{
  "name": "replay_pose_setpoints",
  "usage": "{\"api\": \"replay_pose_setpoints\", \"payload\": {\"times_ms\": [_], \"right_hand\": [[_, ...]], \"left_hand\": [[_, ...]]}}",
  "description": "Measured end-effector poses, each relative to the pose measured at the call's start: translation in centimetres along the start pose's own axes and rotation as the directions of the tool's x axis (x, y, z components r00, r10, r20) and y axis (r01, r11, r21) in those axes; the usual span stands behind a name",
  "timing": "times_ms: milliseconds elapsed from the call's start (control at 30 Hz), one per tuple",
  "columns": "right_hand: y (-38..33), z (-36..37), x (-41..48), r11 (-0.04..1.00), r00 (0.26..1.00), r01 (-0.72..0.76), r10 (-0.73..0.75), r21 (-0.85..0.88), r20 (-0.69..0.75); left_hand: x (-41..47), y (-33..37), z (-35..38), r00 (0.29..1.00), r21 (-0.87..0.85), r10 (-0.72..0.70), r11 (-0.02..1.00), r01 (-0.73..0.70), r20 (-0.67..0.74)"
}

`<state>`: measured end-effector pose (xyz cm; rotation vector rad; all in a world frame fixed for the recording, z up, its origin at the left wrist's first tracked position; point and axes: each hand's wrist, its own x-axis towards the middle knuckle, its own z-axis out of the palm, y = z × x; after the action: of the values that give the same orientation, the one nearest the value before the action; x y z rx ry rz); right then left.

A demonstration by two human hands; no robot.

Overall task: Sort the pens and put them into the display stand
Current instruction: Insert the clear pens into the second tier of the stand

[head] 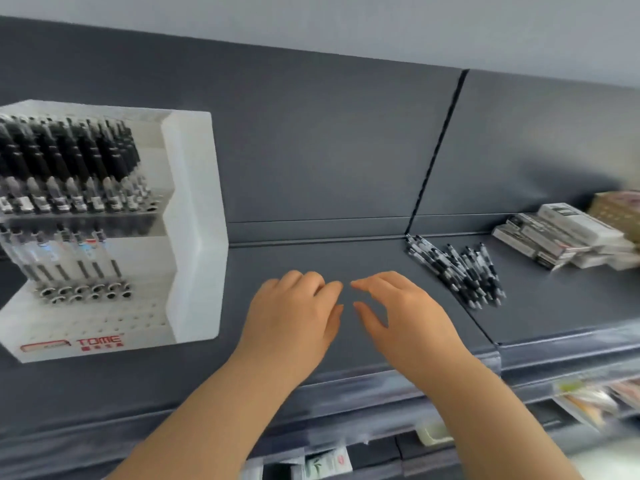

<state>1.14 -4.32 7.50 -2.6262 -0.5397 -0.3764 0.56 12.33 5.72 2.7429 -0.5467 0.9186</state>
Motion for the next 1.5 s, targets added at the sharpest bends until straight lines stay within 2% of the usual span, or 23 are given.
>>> {"api": "replay_pose_setpoints", "payload": {"times_ms": [200,333,667,833,967,1100,1200,1367,1500], "right_hand": [[10.3,-4.6,-6.0,0.99,0.991,-0.133,0.134,-0.038,0.018],[14.4,-5.8,-7.6,0.976,0.975,-0.22,0.22,0.0,0.025],[18.9,-4.3,-2.0,0.962,0.962,-0.27,0.267,0.047,0.061],[21.5,-3.6,1.0,0.951,0.954,-0.3,0.3,0.07,-0.003],[24.4,-3.9,2.4,0.92,0.921,-0.386,0.389,0.06,-0.038],[28.4,-4.4,4.4,0.863,0.863,-0.506,0.505,0.0,0.008],[31.4,-4.4,6.4,0.822,0.815,-0.567,0.57,-0.062,0.105],[35.1,-3.7,8.9,0.831,0.785,-0.537,0.555,-0.145,0.274],[37.4,-3.4,10.6,0.828,0.726,-0.535,0.551,-0.165,0.411]], "left_hand": [[1.8,11.4,5.4,0.992,-0.097,0.029,0.995,-0.017,0.12],[2.9,14.7,7.0,0.979,-0.123,-0.001,0.992,0.027,0.205],[7.6,12.3,11.7,0.966,-0.08,-0.12,0.987,0.142,0.23],[11.0,11.1,14.2,0.962,-0.08,-0.13,0.985,0.153,0.239],[12.5,11.4,15.6,0.945,-0.067,-0.128,0.986,0.155,0.3],[13.8,12.0,17.1,0.906,-0.066,-0.197,0.969,0.239,0.376],[14.6,12.7,18.2,0.868,-0.045,-0.265,0.949,0.311,0.421],[15.8,14.3,20.3,0.731,0.069,-0.474,0.857,0.51,0.491],[18.1,16.0,22.3,0.644,0.109,-0.576,0.782,0.614,0.503]]}}
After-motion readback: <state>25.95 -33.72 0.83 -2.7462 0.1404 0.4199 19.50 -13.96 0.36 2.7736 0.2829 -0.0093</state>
